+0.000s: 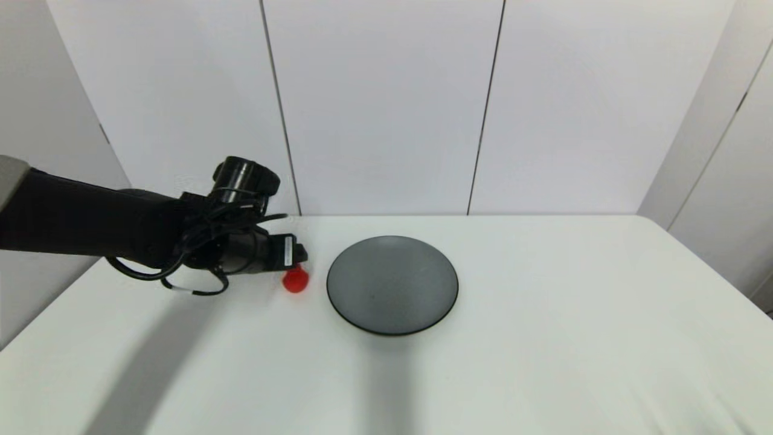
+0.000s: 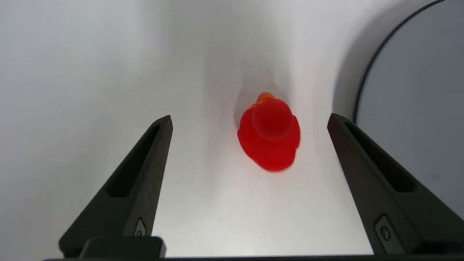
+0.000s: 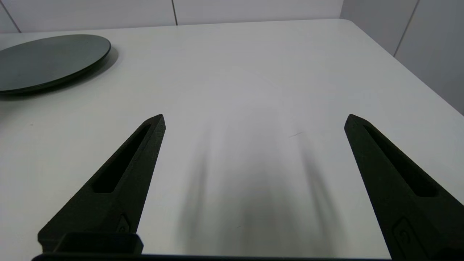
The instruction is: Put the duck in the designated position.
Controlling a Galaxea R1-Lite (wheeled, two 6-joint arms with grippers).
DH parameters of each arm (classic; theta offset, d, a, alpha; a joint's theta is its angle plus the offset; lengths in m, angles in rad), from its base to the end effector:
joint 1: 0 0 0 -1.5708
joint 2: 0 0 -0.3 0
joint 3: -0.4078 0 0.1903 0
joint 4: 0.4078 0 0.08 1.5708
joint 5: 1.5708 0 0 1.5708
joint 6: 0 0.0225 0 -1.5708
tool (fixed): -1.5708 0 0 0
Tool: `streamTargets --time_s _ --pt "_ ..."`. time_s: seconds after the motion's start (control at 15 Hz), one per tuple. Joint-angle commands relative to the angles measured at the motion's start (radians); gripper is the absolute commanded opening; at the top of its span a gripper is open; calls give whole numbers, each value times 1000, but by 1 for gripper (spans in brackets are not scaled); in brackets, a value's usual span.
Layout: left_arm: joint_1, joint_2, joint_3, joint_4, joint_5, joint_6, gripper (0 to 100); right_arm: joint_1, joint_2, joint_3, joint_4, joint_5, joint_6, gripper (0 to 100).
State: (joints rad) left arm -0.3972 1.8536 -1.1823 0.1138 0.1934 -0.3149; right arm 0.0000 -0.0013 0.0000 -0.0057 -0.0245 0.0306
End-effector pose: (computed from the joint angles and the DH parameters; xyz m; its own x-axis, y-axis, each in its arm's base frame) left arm 0.3149 -0.1274 0.1664 0.7144 -0.0913 -0.6937 0.0399 0.9952 -0.0899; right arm -0.0229 -0.0006 0.0760 0.9997 -0.0245 0.0070 0.0243 0.9992 0.0308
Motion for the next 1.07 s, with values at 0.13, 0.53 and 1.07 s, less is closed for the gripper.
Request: streamTargets --time_s 0.13,0.53,1.07 --pt "-6 -338 50 41 1 148 100 0 1 0 0 0 0 100" --pt "6 -771 256 33 -2 393 100 0 1 0 0 0 0 100" --pt "218 -1240 515 23 -362 657 100 0 1 0 0 0 0 100"
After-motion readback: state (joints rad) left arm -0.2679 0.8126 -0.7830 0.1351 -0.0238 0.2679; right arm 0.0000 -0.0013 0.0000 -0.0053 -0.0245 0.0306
